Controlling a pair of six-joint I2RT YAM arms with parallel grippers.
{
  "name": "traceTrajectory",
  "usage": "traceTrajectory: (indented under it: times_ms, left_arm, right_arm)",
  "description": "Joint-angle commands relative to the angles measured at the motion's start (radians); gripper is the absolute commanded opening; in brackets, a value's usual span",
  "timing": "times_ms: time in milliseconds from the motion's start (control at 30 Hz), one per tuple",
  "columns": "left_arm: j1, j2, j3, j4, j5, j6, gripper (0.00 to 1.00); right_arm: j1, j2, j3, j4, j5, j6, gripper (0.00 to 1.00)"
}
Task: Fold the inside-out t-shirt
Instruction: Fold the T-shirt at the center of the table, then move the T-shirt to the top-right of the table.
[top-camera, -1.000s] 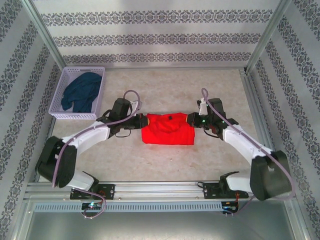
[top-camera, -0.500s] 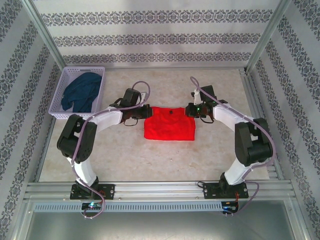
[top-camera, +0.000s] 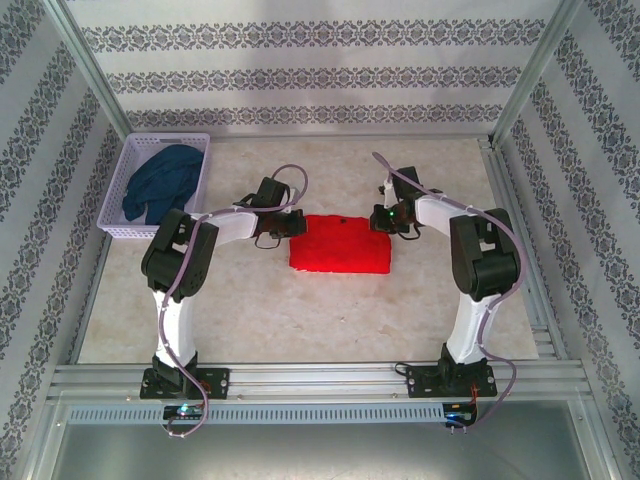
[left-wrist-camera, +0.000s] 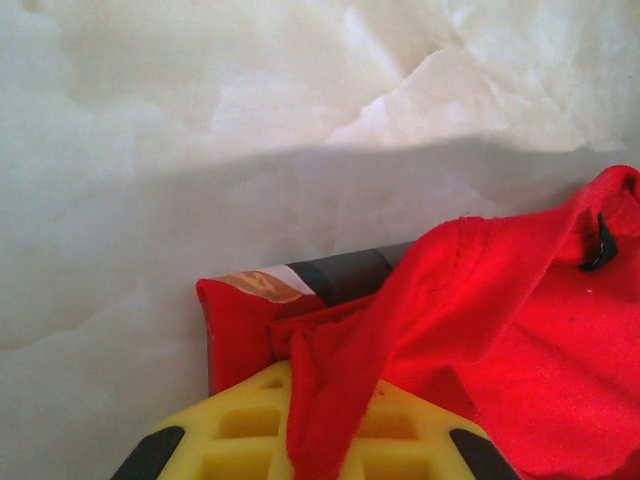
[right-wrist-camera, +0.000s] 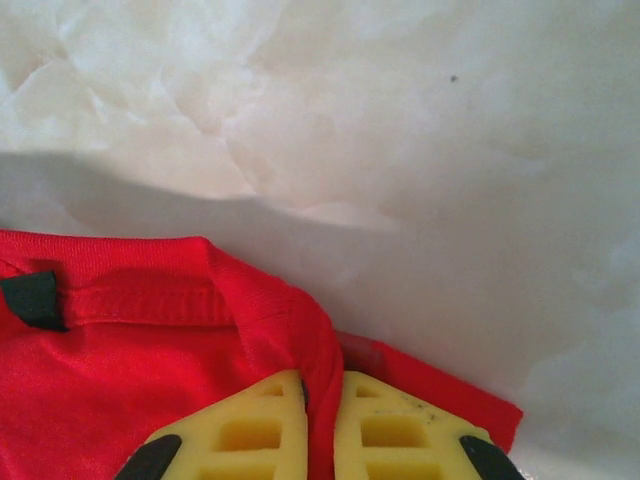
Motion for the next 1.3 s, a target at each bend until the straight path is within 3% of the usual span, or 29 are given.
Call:
traceTrajectory:
  times_ms: [0, 167, 400, 467, 567, 700, 800, 1000, 1133, 1267]
  left_arm:
    - [0.014, 0.029, 0.025, -0.003, -0.045, 0.011, 0.12]
    - [0.013, 0.031, 0.053, -0.039, -0.046, 0.017, 0.29]
    - [0.013, -0.060, 0.093, -0.196, -0.207, 0.042, 0.55]
    - [0.013, -0.096, 0.081, -0.219, -0.212, 0.045, 0.70]
    - [0.014, -0.156, 0.033, -0.234, -0.191, 0.041, 0.82]
    - [0.013, -0.247, -0.060, -0.215, -0.147, 0.010, 0.87]
    - [0.013, -0.304, -0.115, -0.212, -0.131, -0.002, 0.87]
    - [0.013, -0.427, -0.192, -0.234, -0.143, -0.010, 0.87]
    - [0.013, -0.474, -0.206, -0.254, -0.154, -0.005, 0.87]
    - [0.013, -0.497, -0.209, -0.271, -0.156, -0.005, 0.87]
  right_arm:
    - [-0.019, 0.027, 0.050, -0.064, 0.022, 0.000, 0.18]
    - [-0.049, 0.030, 0.082, -0.127, 0.048, 0.007, 0.32]
    - [-0.094, -0.051, 0.125, -0.196, 0.066, -0.015, 0.52]
    - [-0.099, -0.108, 0.094, -0.200, 0.053, -0.010, 0.59]
    - [-0.095, -0.216, -0.040, -0.160, -0.031, 0.029, 0.74]
    - [-0.091, -0.303, -0.186, -0.077, -0.108, 0.079, 0.83]
    - [-0.084, -0.269, -0.191, -0.070, -0.108, 0.097, 0.85]
    - [-0.051, -0.157, -0.168, -0.064, -0.098, 0.119, 0.77]
    - [-0.034, -0.080, -0.113, -0.055, -0.138, 0.127, 0.58]
    - [-0.056, -0.036, -0.033, -0.078, -0.133, 0.128, 0.25]
